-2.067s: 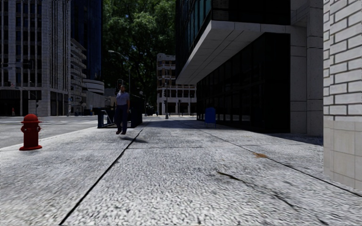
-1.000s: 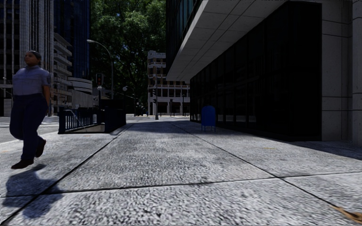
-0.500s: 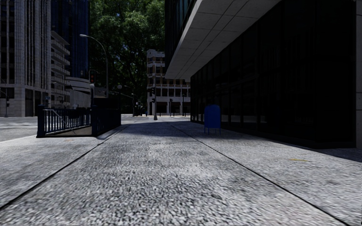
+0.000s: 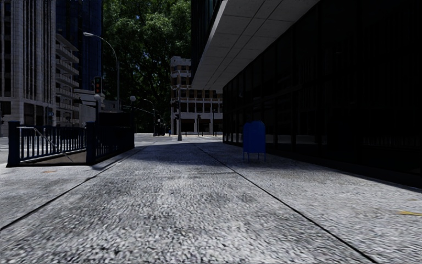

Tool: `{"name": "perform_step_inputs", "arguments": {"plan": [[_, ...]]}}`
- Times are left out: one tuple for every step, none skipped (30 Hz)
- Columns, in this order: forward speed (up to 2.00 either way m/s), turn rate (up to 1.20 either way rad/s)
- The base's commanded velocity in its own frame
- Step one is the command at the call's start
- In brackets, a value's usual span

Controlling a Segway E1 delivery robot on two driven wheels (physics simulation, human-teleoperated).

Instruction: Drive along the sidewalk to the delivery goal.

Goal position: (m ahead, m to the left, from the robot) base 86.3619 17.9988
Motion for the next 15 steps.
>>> {"name": "perform_step_inputs", "arguments": {"plan": [[2.0, 0.0], [2.0, 0.0], [2.0, 0.0], [2.0, 0.0], [2.0, 0.0], [2.0, 0.0], [2.0, 0.0], [2.0, 0.0], [2.0, 0.0], [2.0, 0.0], [2.0, 0.0], [2.0, 0.0], [2.0, 0.0], [2.0, 0.0], [2.0, 0.0]]}}
